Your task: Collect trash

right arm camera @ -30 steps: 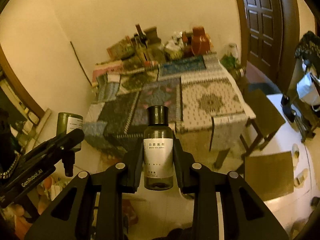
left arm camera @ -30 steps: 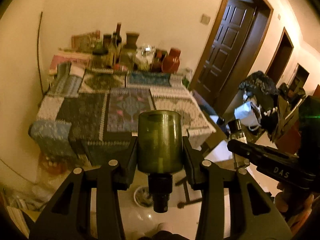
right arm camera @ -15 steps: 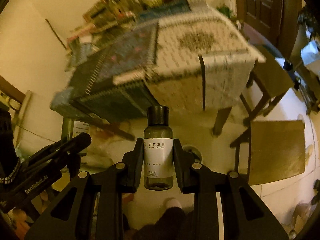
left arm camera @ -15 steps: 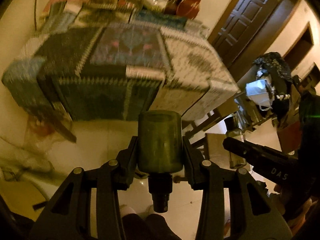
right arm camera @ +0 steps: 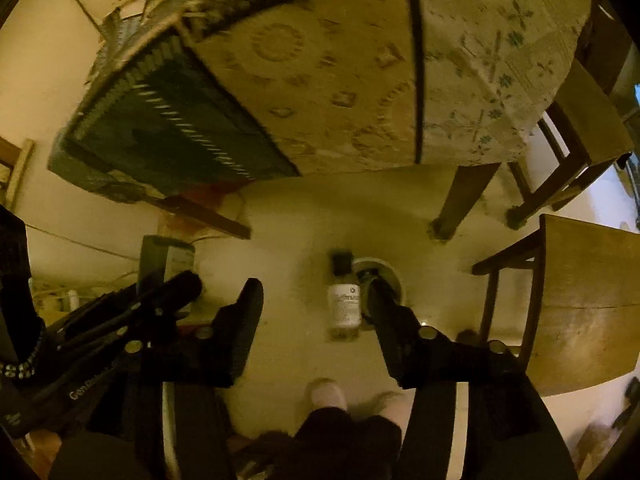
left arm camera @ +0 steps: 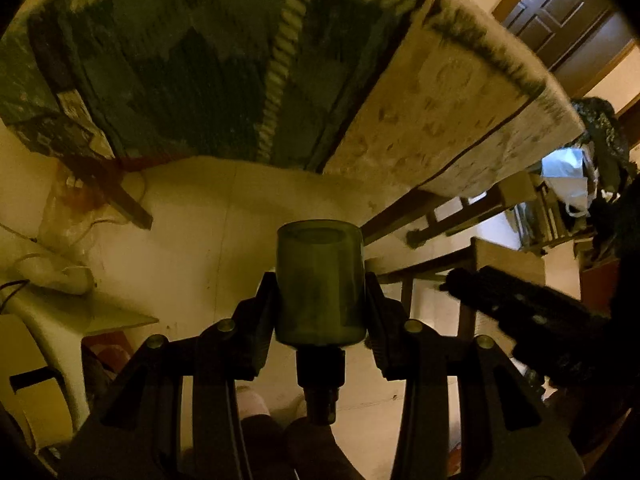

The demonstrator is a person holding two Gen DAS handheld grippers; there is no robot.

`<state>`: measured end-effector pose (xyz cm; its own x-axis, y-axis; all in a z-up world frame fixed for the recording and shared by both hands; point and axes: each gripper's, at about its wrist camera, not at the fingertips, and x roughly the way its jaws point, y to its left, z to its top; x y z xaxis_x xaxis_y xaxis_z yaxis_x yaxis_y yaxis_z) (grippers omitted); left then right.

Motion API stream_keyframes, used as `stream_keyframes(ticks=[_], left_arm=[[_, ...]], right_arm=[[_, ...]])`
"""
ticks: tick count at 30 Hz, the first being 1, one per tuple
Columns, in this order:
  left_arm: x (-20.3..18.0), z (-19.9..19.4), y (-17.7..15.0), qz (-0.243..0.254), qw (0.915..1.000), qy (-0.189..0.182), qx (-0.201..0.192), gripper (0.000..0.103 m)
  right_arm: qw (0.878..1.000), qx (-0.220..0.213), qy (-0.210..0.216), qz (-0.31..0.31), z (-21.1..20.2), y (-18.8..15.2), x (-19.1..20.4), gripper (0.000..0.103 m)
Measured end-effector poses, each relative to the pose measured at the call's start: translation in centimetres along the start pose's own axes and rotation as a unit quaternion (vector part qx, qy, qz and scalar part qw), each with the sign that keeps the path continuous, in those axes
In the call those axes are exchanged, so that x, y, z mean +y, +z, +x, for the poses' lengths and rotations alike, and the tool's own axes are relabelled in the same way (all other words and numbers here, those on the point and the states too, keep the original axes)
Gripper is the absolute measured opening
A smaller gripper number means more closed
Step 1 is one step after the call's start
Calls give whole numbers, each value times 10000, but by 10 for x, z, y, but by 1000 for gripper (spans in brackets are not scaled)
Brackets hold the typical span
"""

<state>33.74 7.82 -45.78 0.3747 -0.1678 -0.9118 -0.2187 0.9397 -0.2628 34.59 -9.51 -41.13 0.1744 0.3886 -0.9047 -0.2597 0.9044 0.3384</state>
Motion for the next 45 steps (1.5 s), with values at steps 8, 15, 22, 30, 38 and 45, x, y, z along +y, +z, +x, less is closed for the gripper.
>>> stream_keyframes(ticks=[8, 15, 22, 30, 38, 45], left_arm=[[-16, 34, 0, 5, 9993, -73, 358, 41], [-22, 48, -1, -169, 9973, 158, 702, 47], [-32, -13, -3, -184, 9984, 374, 376, 47], [-52, -131, -13, -33, 9986, 351, -406, 47], [-79, -274, -34, 533, 9864, 161, -1547, 47], [-92, -401, -91, 1025, 9572, -71, -2707, 47]], right_arm=[[9998, 53, -59, 200, -6, 0, -33, 51], [9998, -51, -111, 146, -33, -2, -38, 51], [9995, -266, -164, -89, -79, -5, -29, 51], [9955, -850, -105, -411, -166, -11, 8, 51], [9778, -1911, -75, -856, -270, -44, 66, 51], [9482, -2976, -145, -1104, -360, -107, 113, 51]])
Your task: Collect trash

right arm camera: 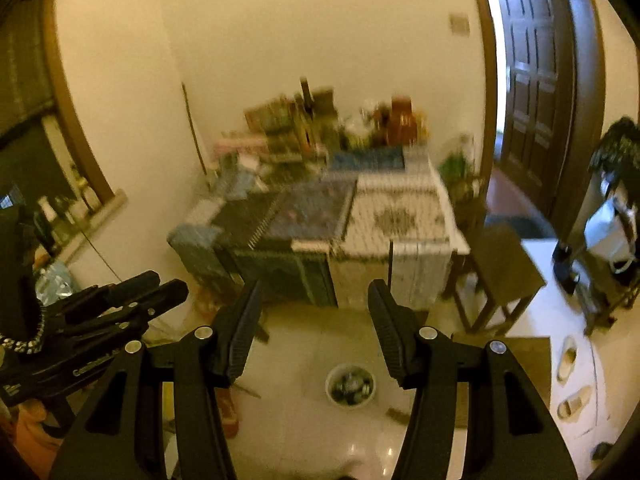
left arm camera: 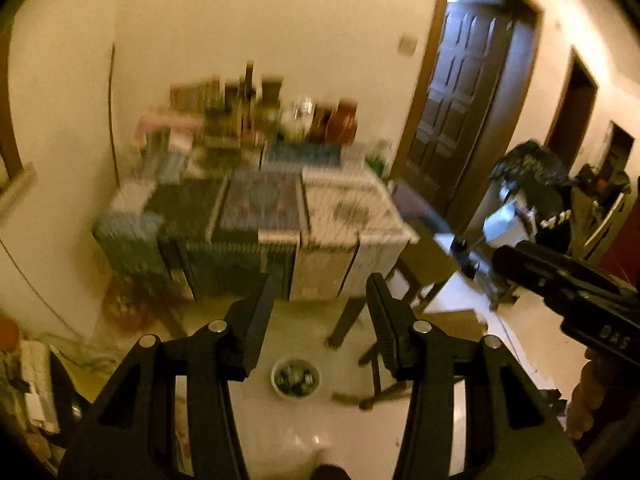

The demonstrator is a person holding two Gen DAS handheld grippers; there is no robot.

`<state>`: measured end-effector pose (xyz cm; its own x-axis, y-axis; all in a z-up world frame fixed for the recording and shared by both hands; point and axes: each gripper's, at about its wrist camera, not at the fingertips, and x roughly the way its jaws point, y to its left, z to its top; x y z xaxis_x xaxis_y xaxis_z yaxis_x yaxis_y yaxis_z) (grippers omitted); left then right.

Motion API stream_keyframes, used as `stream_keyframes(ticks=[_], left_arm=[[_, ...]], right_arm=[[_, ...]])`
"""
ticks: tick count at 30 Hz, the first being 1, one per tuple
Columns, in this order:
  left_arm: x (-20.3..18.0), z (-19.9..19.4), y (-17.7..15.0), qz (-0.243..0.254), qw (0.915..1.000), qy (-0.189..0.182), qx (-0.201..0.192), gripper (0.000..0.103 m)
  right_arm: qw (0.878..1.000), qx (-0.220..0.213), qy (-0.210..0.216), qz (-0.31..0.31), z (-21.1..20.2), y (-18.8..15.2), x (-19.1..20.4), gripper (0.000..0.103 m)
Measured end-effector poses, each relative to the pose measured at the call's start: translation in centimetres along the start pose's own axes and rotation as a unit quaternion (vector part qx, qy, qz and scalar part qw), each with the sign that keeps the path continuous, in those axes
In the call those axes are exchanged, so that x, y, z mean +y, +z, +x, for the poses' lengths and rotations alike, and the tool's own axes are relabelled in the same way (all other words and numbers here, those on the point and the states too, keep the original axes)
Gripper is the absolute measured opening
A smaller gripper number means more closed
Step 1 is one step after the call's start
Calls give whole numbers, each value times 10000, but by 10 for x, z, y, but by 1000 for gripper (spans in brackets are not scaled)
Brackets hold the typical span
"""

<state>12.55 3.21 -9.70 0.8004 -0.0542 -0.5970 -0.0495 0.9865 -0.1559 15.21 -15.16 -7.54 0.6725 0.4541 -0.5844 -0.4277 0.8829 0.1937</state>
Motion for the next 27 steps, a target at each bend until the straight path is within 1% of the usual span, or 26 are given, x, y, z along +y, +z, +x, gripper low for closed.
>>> stream_keyframes(ticks=[1, 3, 5, 6, 8, 9, 10, 12, 14, 17, 27], left_arm=[[-2, -22, 1, 21, 9998, -26, -180, 47], [-4, -56, 2, 48, 9990, -87, -434, 52], [-6, -94, 1, 88, 9969, -136, -767, 60], [-7, -104, 0, 108, 9961, -136, -860, 62], [-10, -134, -3, 212, 9934, -86, -1127, 75], [-10, -145, -4, 244, 9920, -59, -1239, 78], [-10, -152, -5, 258, 9911, -48, -1301, 84], [-9, -168, -9, 269, 9894, -62, -1426, 89], [-6, -180, -11, 264, 9883, -94, -1497, 91], [-3, -189, -14, 270, 9877, -75, -1541, 93], [-1, -199, -20, 272, 9872, -22, -1570, 93]], right_arm=[[9998, -173, -21, -44, -17, 0, 8, 51], [9988, -467, -41, -126, -45, -2, 21, 51], [9972, -709, -79, -202, -66, -2, 31, 52], [9961, -849, -92, -239, -78, -4, 37, 54], [9934, -1108, -118, -285, -93, -6, 44, 72], [9922, -1202, -141, -289, -97, -7, 46, 76], [9908, -1310, -175, -292, -101, -8, 49, 80], [9895, -1396, -199, -325, -106, -10, 53, 81], [9894, -1394, -211, -356, -109, -13, 57, 92], [9876, -1502, -306, -332, -115, -17, 63, 98], [9865, -1535, -373, -421, -126, -25, 72, 99]])
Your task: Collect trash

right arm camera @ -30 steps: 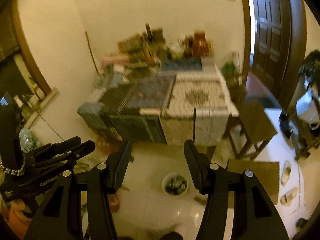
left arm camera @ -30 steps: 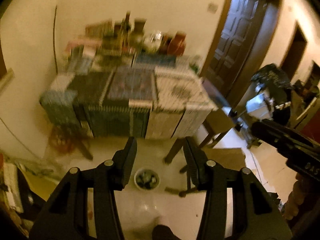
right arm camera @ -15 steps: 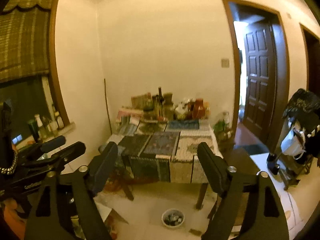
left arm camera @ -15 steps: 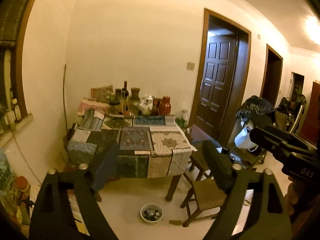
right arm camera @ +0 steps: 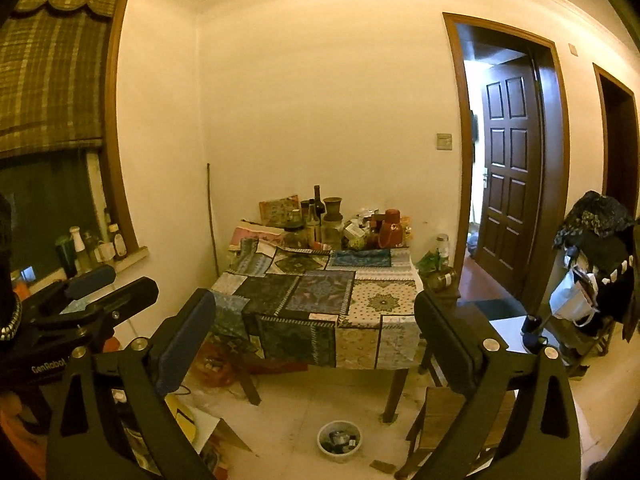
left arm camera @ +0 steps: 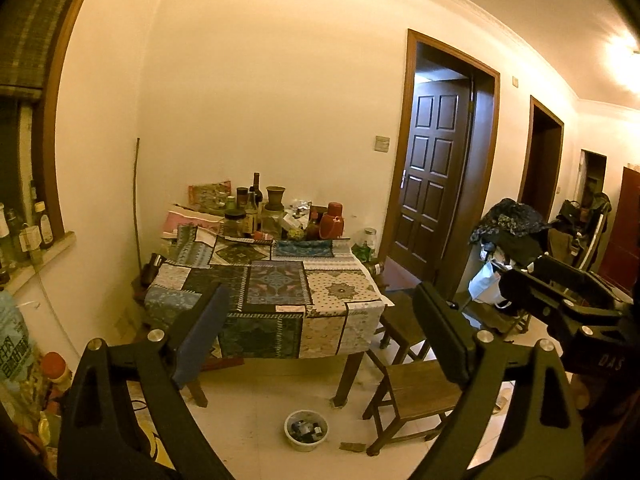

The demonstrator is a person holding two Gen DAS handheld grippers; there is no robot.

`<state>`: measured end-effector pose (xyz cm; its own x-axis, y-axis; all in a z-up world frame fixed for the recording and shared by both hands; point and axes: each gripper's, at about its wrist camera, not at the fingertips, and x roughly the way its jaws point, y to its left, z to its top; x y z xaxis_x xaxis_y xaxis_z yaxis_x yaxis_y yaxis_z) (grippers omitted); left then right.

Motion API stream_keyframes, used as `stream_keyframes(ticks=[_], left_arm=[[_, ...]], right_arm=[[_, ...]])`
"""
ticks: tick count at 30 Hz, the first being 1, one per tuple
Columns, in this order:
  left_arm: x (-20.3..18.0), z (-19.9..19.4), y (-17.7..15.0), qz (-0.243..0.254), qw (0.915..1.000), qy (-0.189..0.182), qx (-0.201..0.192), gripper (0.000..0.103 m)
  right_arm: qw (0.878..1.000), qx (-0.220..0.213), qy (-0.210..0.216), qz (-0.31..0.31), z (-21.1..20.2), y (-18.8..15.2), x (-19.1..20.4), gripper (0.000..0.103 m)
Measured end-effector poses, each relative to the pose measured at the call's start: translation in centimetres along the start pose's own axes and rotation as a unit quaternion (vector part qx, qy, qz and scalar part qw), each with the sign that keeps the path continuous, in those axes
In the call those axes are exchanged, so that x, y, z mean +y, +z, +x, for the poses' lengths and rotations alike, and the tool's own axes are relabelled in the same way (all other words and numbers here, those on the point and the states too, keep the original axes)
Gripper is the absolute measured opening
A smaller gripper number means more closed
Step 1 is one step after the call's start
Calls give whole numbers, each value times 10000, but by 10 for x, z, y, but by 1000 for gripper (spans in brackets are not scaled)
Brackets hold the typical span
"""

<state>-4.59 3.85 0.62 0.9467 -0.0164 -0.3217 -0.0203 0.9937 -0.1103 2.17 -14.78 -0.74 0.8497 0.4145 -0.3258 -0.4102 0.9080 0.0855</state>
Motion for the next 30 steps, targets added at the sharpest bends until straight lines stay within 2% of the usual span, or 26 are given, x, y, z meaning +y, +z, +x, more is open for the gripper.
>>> stream_keyframes(ticks=[30], left_arm=[[-1, 6, -5, -27, 10000, 26, 11, 93]], right_arm=[[9999, 89, 65, -18, -7, -3, -3, 99]])
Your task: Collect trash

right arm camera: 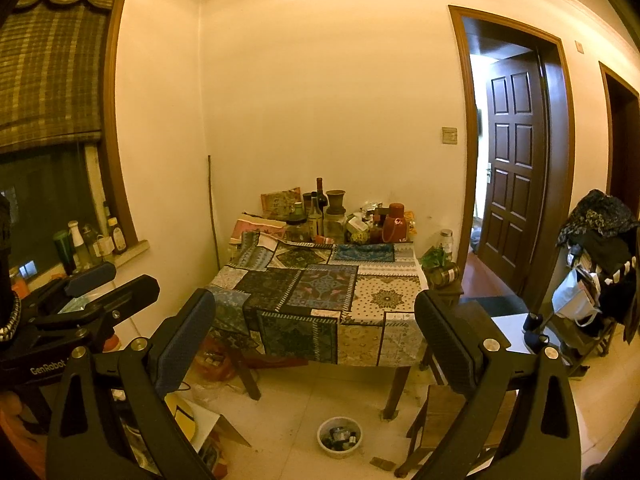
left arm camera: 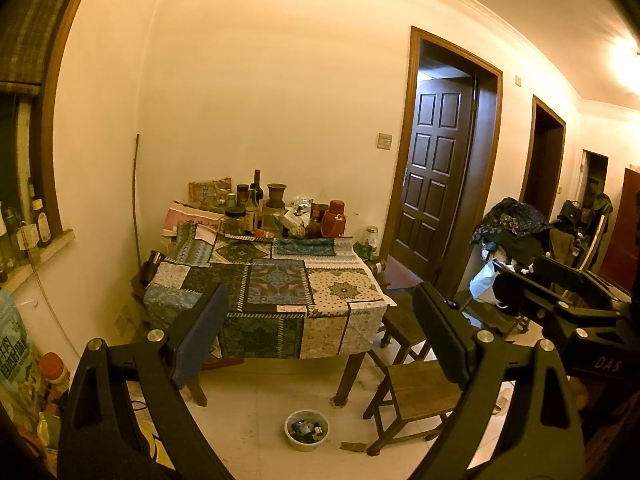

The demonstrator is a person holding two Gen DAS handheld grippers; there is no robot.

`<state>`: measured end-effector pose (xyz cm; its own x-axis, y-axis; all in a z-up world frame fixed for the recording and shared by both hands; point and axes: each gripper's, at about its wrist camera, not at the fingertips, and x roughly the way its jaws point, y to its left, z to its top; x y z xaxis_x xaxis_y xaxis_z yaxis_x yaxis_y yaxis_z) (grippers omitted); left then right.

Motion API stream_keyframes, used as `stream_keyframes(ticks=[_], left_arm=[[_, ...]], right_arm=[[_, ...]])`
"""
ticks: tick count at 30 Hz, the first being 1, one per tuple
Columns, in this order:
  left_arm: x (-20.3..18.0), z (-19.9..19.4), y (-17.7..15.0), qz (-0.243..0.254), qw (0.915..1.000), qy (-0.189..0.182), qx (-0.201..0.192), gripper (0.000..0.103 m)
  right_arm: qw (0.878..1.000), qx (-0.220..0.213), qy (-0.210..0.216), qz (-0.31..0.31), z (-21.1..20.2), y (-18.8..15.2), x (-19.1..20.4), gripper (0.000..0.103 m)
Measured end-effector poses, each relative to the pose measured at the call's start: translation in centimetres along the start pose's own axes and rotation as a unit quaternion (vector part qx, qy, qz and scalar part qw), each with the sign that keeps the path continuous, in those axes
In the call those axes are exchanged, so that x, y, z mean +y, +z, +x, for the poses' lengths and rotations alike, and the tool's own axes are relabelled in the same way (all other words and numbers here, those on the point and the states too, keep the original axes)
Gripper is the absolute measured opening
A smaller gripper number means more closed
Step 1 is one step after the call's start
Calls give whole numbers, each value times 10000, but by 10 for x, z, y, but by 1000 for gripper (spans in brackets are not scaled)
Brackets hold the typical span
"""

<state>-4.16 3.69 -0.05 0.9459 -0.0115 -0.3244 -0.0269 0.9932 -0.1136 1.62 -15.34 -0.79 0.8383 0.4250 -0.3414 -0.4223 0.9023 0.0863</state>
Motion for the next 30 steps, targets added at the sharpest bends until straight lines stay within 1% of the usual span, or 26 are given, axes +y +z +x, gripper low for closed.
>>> stream_keyframes(ticks=[7, 24, 30], left_arm=[[-3, 2, -3, 14, 10000, -20, -22, 93], [-7, 0, 0, 4, 10000, 2, -48, 93], [-7, 0, 4, 48, 10000, -80, -8, 93]], right_arm=[[10000, 6, 4, -3, -1, 1, -1, 99], [10000, 15, 8, 13, -1, 2, -5, 99], [10000, 16, 2, 20, -2, 2, -8, 99]])
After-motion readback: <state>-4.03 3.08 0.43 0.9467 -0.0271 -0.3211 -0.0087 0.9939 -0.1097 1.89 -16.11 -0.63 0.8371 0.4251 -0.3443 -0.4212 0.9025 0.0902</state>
